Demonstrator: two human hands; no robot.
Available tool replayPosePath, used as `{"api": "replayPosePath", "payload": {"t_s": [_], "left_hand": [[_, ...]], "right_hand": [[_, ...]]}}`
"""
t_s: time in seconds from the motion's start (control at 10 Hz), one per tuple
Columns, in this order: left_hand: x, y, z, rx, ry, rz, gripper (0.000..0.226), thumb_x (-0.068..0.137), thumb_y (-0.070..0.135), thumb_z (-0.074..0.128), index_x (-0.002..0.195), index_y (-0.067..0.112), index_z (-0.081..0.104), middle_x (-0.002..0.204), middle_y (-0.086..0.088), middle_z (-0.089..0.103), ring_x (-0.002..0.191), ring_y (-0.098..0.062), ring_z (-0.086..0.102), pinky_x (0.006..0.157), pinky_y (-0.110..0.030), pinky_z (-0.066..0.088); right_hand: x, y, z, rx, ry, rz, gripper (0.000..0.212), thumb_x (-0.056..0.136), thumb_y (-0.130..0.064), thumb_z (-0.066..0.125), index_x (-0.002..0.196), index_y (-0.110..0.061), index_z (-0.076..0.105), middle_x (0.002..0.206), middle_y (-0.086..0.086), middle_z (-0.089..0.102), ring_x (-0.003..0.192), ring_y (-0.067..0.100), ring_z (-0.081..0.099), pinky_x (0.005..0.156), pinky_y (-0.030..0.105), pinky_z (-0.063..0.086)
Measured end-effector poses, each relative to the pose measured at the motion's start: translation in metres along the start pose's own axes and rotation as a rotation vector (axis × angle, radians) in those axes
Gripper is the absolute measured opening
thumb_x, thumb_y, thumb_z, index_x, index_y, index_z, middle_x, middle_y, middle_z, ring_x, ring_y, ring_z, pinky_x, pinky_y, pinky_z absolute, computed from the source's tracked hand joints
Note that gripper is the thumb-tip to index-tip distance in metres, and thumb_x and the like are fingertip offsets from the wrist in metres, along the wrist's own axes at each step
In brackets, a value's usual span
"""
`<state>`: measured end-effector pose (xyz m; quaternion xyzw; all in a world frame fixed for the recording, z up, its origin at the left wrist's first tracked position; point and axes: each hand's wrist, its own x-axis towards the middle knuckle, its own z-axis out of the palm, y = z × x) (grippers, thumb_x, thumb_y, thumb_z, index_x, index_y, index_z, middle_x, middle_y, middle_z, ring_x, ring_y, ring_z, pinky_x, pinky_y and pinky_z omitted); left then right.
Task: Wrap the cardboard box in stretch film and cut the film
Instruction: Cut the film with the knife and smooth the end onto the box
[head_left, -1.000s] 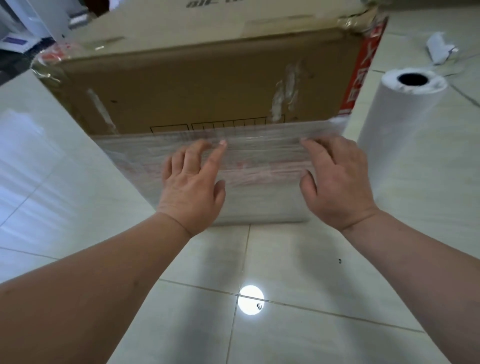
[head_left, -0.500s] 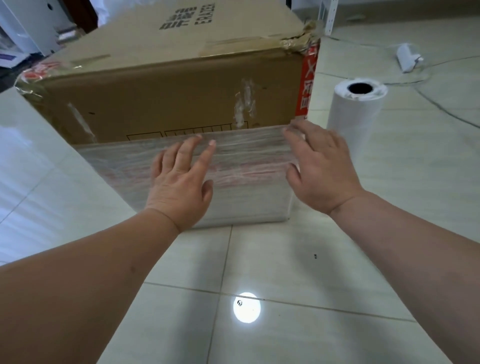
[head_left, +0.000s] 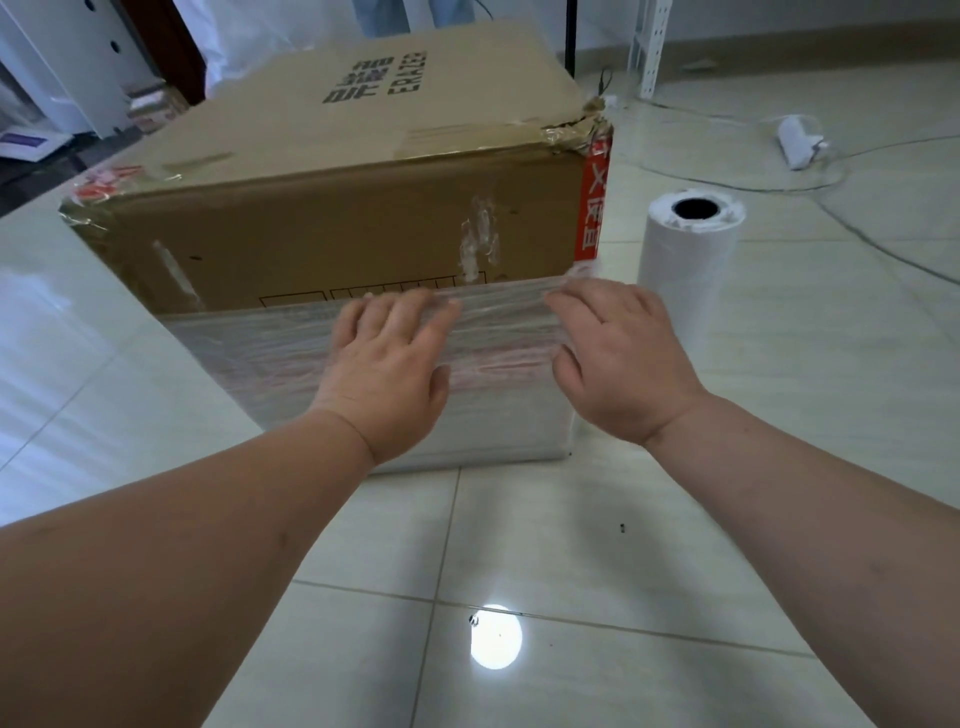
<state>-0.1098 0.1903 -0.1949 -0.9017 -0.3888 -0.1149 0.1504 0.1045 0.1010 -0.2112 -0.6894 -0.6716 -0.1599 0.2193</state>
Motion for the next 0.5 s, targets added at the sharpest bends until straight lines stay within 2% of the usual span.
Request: {"api": "replayPosePath", "payload": {"t_s": [0.1, 0.2, 0.3, 0.4, 0.5], "left_hand": [[-0.001, -0.002, 0.003, 0.066, -0.053, 0.041, 0.066, 0.092, 0.043, 0.040, 0.152, 0.025, 0.018, 0.155, 0.000, 0.019, 0.141, -0.026, 0.017, 0.118, -0.046, 0.005], [-0.001, -0.003, -0.003, 0.003, 0.037, -0.064, 0.067, 0.088, 0.037, 0.049, 0.150, 0.025, 0.024, 0.149, -0.003, 0.025, 0.134, -0.027, 0.021, 0.116, -0.047, 0.008], [0.005, 0.004, -0.012, -0.042, 0.116, 0.022, 0.057, 0.083, 0.029, 0.055, 0.139, 0.023, 0.045, 0.138, -0.007, 0.041, 0.124, -0.031, 0.036, 0.107, -0.046, 0.021], [0.014, 0.017, -0.024, -0.094, 0.247, 0.150, 0.048, 0.078, 0.027, 0.058, 0.126, 0.019, 0.059, 0.126, -0.010, 0.053, 0.114, -0.030, 0.042, 0.096, -0.042, 0.026], [0.027, 0.029, -0.045, -0.140, 0.402, 0.224, 0.044, 0.077, 0.025, 0.061, 0.121, 0.019, 0.063, 0.117, -0.008, 0.056, 0.107, -0.027, 0.042, 0.090, -0.040, 0.029]], "right_hand": [[0.002, 0.002, -0.002, -0.011, -0.056, 0.048, 0.058, 0.086, -0.030, 0.047, 0.142, -0.011, 0.046, 0.145, 0.006, 0.046, 0.134, 0.025, 0.043, 0.110, 0.048, 0.031], [0.005, 0.008, -0.010, 0.036, 0.085, 0.121, 0.056, 0.084, -0.024, 0.052, 0.138, -0.008, 0.050, 0.140, 0.009, 0.050, 0.129, 0.026, 0.047, 0.106, 0.048, 0.034], [0.017, 0.007, -0.029, 0.108, 0.209, 0.075, 0.042, 0.085, -0.019, 0.051, 0.124, -0.006, 0.059, 0.118, 0.012, 0.061, 0.104, 0.029, 0.061, 0.088, 0.046, 0.048], [0.029, 0.003, -0.051, 0.247, 0.236, 0.017, 0.035, 0.089, -0.017, 0.051, 0.120, -0.004, 0.060, 0.105, 0.011, 0.062, 0.082, 0.025, 0.062, 0.068, 0.040, 0.052], [0.043, 0.000, -0.085, 0.333, 0.257, -0.027, 0.032, 0.089, -0.018, 0.050, 0.117, -0.006, 0.060, 0.091, 0.005, 0.063, 0.077, 0.020, 0.058, 0.069, 0.039, 0.053]]}}
